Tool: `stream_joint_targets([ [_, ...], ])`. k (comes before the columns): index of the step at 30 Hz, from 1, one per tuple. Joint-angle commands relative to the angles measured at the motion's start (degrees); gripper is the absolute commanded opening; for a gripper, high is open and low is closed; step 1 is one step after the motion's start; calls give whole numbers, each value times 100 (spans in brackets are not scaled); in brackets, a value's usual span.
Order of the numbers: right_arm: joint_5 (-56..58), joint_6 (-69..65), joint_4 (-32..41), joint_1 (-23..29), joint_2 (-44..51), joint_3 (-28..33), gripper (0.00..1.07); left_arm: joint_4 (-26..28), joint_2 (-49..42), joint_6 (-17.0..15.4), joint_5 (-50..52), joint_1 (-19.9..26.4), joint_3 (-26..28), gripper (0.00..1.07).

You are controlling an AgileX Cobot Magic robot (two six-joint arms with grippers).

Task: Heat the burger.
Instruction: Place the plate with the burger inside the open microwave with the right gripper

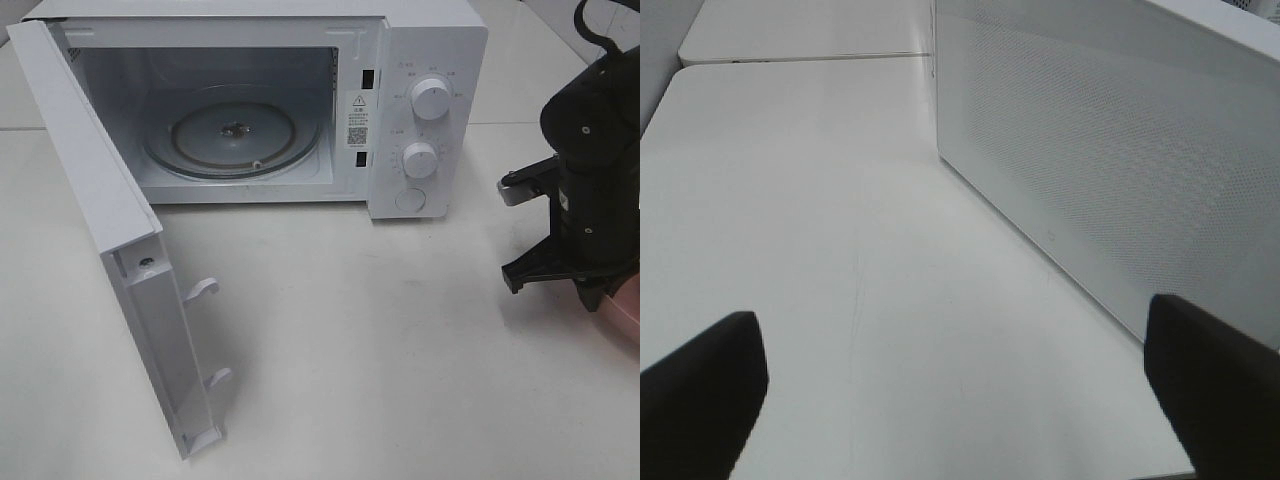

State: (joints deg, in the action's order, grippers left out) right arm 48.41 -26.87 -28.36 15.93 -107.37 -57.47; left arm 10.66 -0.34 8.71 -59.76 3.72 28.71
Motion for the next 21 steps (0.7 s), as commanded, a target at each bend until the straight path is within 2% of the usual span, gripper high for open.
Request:
stream_joint_targets([
  [1,378,-143,-464,160,63,17,0,11,-109,0,23,-29,-17,96],
  [7,590,-183,-619,332,69,17,0,11,-109,0,23,-29,-17,96],
  [21,1129,-178,-871,1089,86,17,0,11,-109,0,23,-29,-17,96],
])
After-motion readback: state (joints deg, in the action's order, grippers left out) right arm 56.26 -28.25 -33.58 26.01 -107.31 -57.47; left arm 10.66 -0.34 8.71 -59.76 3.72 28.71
